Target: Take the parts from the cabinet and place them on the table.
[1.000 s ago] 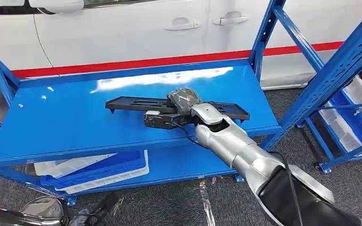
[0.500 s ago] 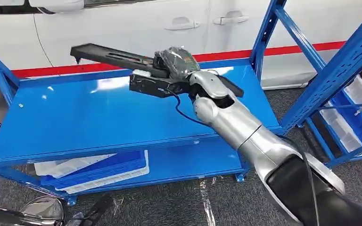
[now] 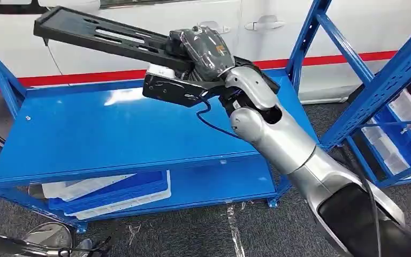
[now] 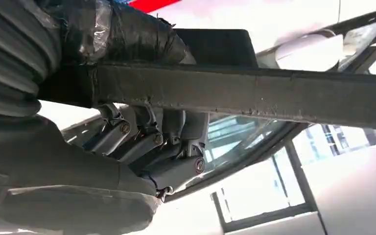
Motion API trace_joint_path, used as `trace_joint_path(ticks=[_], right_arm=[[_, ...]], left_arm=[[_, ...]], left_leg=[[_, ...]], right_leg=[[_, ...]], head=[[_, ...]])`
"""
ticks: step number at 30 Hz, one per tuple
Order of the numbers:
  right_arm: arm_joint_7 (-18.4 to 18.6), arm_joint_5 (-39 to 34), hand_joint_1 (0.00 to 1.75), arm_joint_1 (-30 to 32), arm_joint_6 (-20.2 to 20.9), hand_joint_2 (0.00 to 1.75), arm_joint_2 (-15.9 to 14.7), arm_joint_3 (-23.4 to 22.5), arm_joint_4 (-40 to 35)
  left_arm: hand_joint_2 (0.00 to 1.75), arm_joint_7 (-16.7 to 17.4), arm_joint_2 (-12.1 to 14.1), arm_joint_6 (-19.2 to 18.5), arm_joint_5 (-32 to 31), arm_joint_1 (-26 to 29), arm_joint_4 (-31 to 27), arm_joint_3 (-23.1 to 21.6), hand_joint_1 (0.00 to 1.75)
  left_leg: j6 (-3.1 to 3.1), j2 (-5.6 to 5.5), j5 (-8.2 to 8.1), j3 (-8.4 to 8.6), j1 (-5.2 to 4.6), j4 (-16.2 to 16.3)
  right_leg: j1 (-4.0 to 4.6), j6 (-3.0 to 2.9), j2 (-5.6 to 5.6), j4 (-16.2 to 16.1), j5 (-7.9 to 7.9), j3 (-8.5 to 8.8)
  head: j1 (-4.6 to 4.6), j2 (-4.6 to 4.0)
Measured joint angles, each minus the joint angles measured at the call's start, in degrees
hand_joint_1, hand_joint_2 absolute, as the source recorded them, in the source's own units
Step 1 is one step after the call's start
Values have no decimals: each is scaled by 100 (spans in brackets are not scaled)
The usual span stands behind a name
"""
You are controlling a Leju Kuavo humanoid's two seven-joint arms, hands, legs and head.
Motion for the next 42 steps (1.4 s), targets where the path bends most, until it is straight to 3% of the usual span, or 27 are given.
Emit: trace_joint_path(ticks=[1, 3, 4, 5, 8, 9, 11, 13, 14, 16, 18, 19, 20, 24, 25, 26, 28, 29, 30, 31, 33, 34, 35, 36, 39, 41, 42], right_arm=[[0, 7, 175, 14, 29, 175, -26, -2, -73], [2, 22, 175, 14, 53, 175, -68, -2, -265], [0, 33, 175, 16, 66, 175, -77, -2, -381], [0, 33, 175, -3, 110, 175, -83, -2, -455], [4, -11, 175, 20, 201, 175, -135, -2, -740], [7, -22, 175, 24, 214, 175, -147, -2, -809], [11, -48, 175, 12, 254, 175, -149, -2, -957], [11, -57, 175, 25, 291, 175, -160, 0, -1045], [11, -70, 175, 52, 306, 175, -171, 0, -1091], [26, -81, 175, 81, 350, 175, -184, 2, -1205], [33, -100, 175, 76, 374, 175, -186, 5, -1316], [55, -127, 175, 71, 396, 175, -186, 5, -1401], [61, -151, 175, 60, 415, 175, -188, 5, -1469], [70, -192, 175, 77, 535, 175, -203, 26, -1681], [72, -197, 175, 75, 549, 175, -217, 31, -1703], [72, -203, 175, 69, 560, 175, -219, 37, -1727], [72, -205, 175, 73, 562, 175, -230, 59, -1753], [72, -205, 175, 82, 562, 175, -243, 70, -1760], [72, -205, 175, 94, 562, 175, -278, 85, -1777], [72, -218, 175, 104, 566, 175, -286, 90, -1795], [76, -247, 175, 95, 566, 175, -323, 90, -1804], [74, -253, 175, 88, 566, 175, -336, 92, -1830], [74, -262, 175, 75, 566, 175, -350, 92, -1869], [74, -286, 175, 59, 577, 175, -360, 94, -1917], [79, -313, 175, 27, 632, 175, -367, 112, -1919], [79, -354, 175, 9, 673, 175, -367, 120, -1926], [79, -374, 175, -18, 689, 175, -367, 123, -1926]], left_arm=[[175, -60, 0, 64, 64, 0, 0, -31, 0], [175, -173, 2, 180, 156, -10, 0, -134, 0], [175, -239, 4, 247, 226, -16, 0, -179, 0], [175, -339, 11, 320, 331, -43, 2, -210, 0], [175, -562, 30, 420, 566, -110, 9, -374, 0], [175, -573, 61, 424, 601, -110, 9, -411, 0], [175, -586, 105, 429, 702, -130, 11, -483, 0], [175, -599, 166, 453, 818, -168, 17, -558, 0], [175, -632, 201, 466, 881, -175, 17, -595, 0], [175, -702, 247, 494, 1008, -190, 24, -693, 0], [175, -759, 300, 518, 1104, -241, 28, -774, 0], [175, -789, 325, 529, 1150, -286, 33, -820, 0], [175, -835, 343, 544, 1222, -327, 44, -868, 0], [175, -1006, 389, 627, 1471, -359, 87, -1043, 0], [175, -1021, 389, 627, 1506, -378, 94, -1082, 0], [175, -1030, 391, 627, 1539, -396, 105, -1108, 0], [175, -1088, 400, 627, 1672, -409, 122, -1154, 0], [175, -1117, 407, 627, 1736, -403, 127, -1181, 0], [175, -1143, 422, 627, 1814, -397, 142, -1207, 0], [175, -1174, 430, 627, 1880, -397, 153, -1229, 0], [175, -1191, 448, 629, 1985, -398, 179, -1301, 0], [175, -1194, 455, 630, 2018, -400, 186, -1333, 0], [175, -1194, 459, 632, 2031, -400, 186, -1383, 0], [175, -1187, 479, 627, 2103, -405, 188, -1416, 0], [175, -1181, 496, 625, 2252, -443, 219, -1495, 0], [175, -1209, 514, 610, 2324, -458, 219, -1517, 0], [175, -1211, 529, 603, 2346, -471, 221, -1526, 0]], left_leg=[[-10, -3, -13, -10, 9, 24], [-68, -8, -61, -24, 37, 98], [-116, -4, -93, -33, 40, 119], [-154, -4, -99, -79, 20, 146], [-248, -15, -47, -90, 32, 141], [-280, -17, -74, -94, 37, 144], [-320, -19, -449, -246, 41, 512], [-351, -23, -921, -570, 41, 1372], [-360, -23, -1029, -689, 41, 1698], [-355, -22, -837, -590, 42, 1611], [-326, -22, -389, -95, 41, 763], [-299, -29, -299, 153, 39, 314], [-295, -55, -349, 266, -3, 157], [-187, -69, -243, 154, -9, 125], [-143, -40, -189, 125, 22, 114], [-102, -46, -150, 74, 18, 114], [-29, -38, -74, -37, 5, 128], [-20, -36, -39, -99, -5, 140], [-19, -36, -4, -167, -12, 162], [-20, -37, 20, -231, -17, 184], [-32, -48, 59, -351, -30, 233], [-46, -50, 79, -381, -33, 255], [-64, -45, 89, -430, -49, 262], [-104, -37, 126, -451, -53, 269], [-242, -49, 289, -509, -25, 198], [-300, -56, -14, -604, -15, 354], [-317, -55, -321, -709, -8, 699]], right_leg=[[-19, 9, -3, -210, 182, 106], [-51, 18, -20, -1084, 640, 548], [-50, 23, -35, -1464, 614, 730], [20, 1, -14, -1492, 603, 830], [32, -107, -6, -1524, 598, 774], [1, -177, -8, -1608, 643, 780], [-18, -269, -7, -1641, 702, 762], [-1, -310, -9, -1639, 731, 714], [7, -319, -12, -1625, 744, 686], [14, -315, -10, -1580, 763, 619], [14, -296, -4, -1555, 785, 585], [14, -276, -4, -1541, 797, 576], [45, -238, -2, -1536, 825, 544], [49, -103, 3, -1567, 946, 501], [15, -72, -5, -1496, 804, 467], [16, -46, -23, -1281, 531, 378], [17, -23, -24, -439, -71, 100], [17, -16, -24, -59, -236, -1], [17, -15, -24, 157, -240, -21], [20, -23, -24, 128, -106, 70], [35, -85, -24, -555, 311, 575], [52, -137, -21, -995, 397, 875], [93, -186, -21, -1350, 302, 1106], [106, -188, -29, -1579, 280, 1182], [120, -245, -34, -1632, 412, 1093], [59, -294, -78, -1749, 506, 1083], [55, -326, -93, -1729, 528, 1036]], head=[[-2, 0], [-2, 0], [-2, 0], [20, 0], [0, 0], [4, 0], [-26, 0], [-28, 0], [-31, 0], [-28, 0], [-28, 0], [-31, 0], [-24, 0], [-20, 0], [-17, 0], [-4, 0], [0, 0], [-2, 0], [-4, 0], [-2, 0], [-2, 0], [-2, 0], [-4, 0], [-20, 0], [-7, 0], [-11, 0], [-30, 0]])
